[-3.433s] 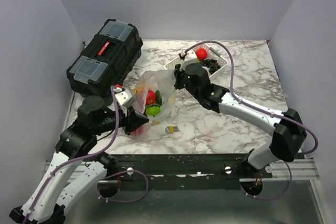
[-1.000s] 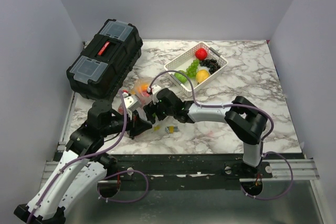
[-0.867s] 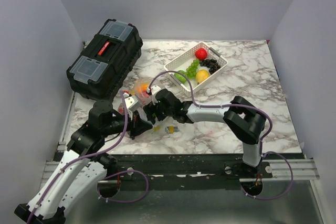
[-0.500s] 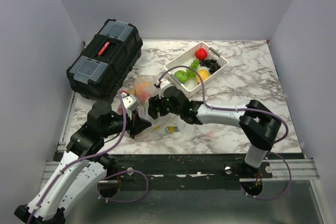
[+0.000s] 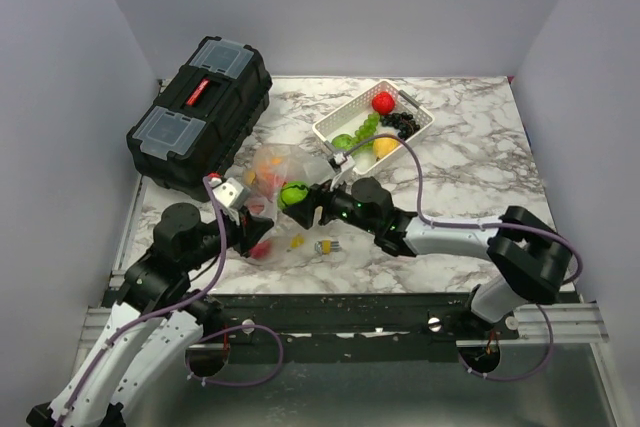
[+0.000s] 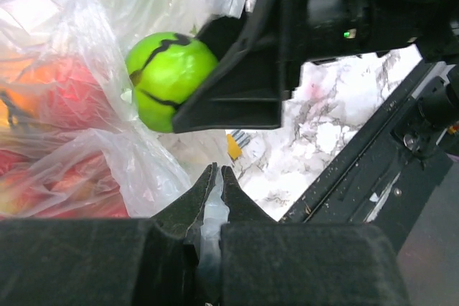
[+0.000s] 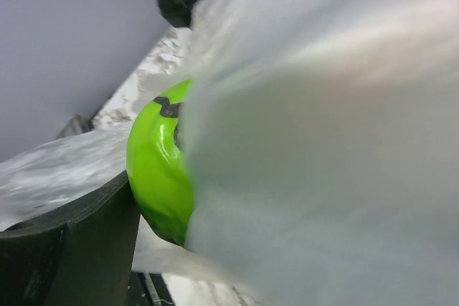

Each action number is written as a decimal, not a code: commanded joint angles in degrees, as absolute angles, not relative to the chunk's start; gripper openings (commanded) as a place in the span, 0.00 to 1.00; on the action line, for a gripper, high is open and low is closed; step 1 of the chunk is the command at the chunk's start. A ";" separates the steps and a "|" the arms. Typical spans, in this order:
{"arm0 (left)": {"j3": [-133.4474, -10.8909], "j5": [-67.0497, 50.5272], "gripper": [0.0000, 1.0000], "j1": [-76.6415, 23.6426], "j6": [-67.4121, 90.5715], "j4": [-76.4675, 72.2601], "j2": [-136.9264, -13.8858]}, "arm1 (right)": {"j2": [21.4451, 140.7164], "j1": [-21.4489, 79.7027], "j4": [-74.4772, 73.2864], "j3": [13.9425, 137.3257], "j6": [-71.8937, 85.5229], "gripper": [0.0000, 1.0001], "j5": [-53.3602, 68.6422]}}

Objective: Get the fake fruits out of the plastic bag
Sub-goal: Take out the fake fruit from the plastic bag, then place the fake fruit in the bin.

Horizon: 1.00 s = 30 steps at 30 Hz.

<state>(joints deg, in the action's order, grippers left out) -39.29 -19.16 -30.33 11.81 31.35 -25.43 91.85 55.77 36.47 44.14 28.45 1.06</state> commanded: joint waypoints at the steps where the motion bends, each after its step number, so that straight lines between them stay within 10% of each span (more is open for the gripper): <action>1: -38.98 -14.63 0.00 -30.15 11.95 31.32 -22.29 | 83.13 55.72 38.84 41.47 29.39 0.36 1.30; 15: -38.67 -15.20 0.00 -30.15 12.06 30.48 -21.00 | 62.12 53.41 25.31 33.71 19.30 0.27 -32.29; 30: -38.76 -14.72 0.00 -30.23 11.85 30.73 -20.18 | 93.59 34.96 4.65 62.84 24.32 0.22 -20.35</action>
